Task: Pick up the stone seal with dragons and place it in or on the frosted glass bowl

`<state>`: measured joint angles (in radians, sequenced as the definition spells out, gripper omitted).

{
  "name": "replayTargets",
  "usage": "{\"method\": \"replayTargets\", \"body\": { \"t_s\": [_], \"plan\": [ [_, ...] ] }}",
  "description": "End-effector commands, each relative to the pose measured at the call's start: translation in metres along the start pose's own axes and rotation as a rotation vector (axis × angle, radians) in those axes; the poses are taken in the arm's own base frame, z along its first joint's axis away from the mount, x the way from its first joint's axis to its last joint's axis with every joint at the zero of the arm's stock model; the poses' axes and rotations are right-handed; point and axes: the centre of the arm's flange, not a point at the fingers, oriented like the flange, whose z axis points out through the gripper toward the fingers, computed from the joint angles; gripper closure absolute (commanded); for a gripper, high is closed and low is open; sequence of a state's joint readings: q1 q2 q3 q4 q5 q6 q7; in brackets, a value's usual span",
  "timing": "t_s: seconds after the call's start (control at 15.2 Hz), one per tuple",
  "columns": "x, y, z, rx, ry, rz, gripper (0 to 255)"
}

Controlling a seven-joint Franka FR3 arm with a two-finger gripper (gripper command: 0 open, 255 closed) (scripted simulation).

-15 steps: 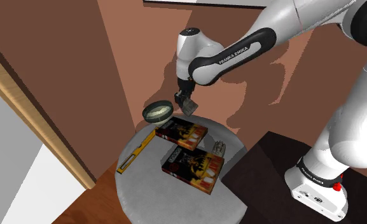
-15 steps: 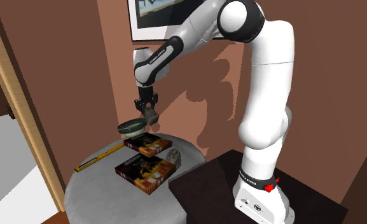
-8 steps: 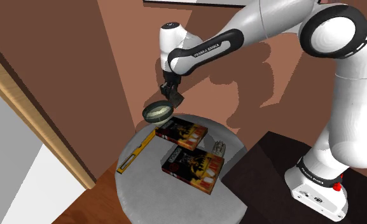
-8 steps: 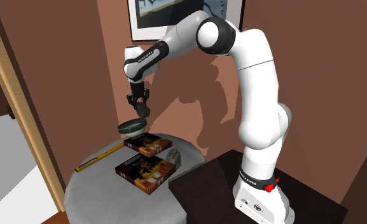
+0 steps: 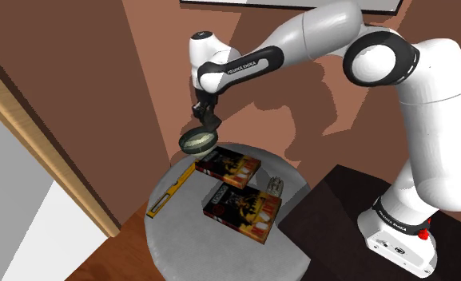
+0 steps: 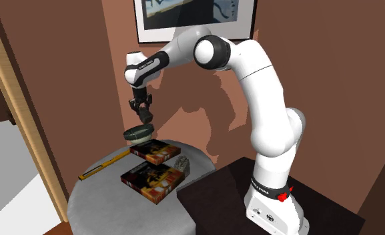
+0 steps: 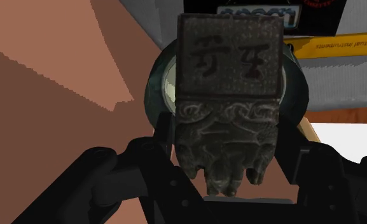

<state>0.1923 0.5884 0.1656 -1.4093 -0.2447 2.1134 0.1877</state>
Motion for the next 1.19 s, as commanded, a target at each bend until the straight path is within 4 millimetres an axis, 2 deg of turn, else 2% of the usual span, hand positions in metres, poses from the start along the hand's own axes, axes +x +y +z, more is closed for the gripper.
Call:
{"method": "replayTargets", "body": {
  "t_s": [0.0,0.73,1.12],
  "plan": [
    [-0.001,-0.001,0.010,0.000,0.001,0.000,255],
    [-0.010,-0.007,0.067,0.000,0.001,0.000,255],
    [-0.010,-0.007,0.068,0.000,0.001,0.000,255]
  ]
}}
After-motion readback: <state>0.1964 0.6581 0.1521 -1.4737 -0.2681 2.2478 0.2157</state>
